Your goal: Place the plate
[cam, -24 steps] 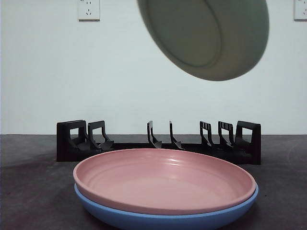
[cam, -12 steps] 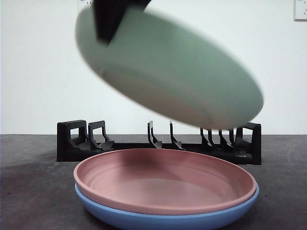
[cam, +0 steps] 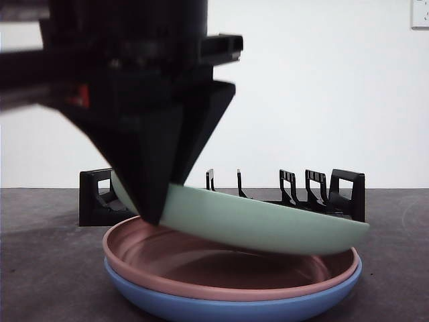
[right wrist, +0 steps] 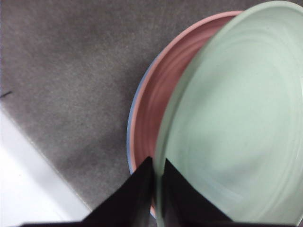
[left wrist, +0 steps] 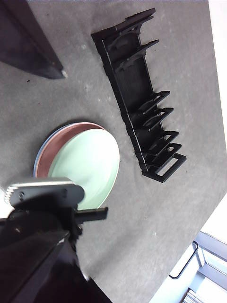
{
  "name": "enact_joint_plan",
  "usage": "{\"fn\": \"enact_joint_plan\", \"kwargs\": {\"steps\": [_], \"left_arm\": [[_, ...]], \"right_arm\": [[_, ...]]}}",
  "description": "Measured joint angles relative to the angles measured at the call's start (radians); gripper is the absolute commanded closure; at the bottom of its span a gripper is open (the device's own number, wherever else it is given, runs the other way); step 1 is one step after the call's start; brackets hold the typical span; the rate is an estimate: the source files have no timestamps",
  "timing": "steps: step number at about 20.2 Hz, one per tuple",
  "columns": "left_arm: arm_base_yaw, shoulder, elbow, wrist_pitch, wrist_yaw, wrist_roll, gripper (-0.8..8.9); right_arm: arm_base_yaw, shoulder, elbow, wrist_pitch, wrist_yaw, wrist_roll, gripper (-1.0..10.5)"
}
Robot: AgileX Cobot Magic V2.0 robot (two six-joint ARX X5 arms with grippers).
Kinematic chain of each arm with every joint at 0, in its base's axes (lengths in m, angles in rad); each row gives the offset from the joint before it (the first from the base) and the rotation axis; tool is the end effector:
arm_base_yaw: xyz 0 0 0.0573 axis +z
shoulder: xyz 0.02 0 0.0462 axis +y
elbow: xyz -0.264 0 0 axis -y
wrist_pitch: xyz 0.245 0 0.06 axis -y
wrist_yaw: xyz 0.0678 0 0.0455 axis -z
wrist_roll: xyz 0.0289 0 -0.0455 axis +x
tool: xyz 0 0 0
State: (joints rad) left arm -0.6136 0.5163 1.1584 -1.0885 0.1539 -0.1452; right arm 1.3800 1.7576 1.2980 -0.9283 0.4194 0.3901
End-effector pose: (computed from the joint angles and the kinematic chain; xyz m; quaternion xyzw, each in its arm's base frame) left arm 0.0282 -0.0253 0.3870 -0.0153 0.2414 -0.3485 0.9055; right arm 0.0746 0.3241 0.2154 -0.3592 0.4590 0.2714 0.7659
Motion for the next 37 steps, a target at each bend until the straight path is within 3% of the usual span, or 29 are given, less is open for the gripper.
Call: {"fn": "enact_joint_plan", "kwargs": {"steps": [8,14,20,26,32,37], "left_arm": [[0.000,0.000,0.000,0.000,0.000,0.000,3.14],[0.000,0.000,0.000,-0.001,0.000,0.000,3.14],[0.000,0.000,0.000,-0.001,0.000,0.000,3.14],[0.000,0.000,0.000,0.000,0.000,0.000,3.14],[0.000,0.000,0.000,0.000,0.000,0.000,3.14],[0.000,0.000,0.000,0.000,0.000,-0.004,3.14]], "right_arm": [[-0.001,0.021,0.000,0.003,0.030,0.008,9.3],[-0.001,0.021,0.000,0.012,0.039,0.031,8.6],[-0.001,0.021,0.000,-0.019,0.035,0.059,5.0],[-0.025,-0.120,0.014,-0.067,-0.062,0.076,4.6],[-0.177,-0.375,0.020,-0.079,-0.108,0.075,4.6],[-0.372,-0.563,0.014,-0.122,-0.110,-0.013,4.6]]}}
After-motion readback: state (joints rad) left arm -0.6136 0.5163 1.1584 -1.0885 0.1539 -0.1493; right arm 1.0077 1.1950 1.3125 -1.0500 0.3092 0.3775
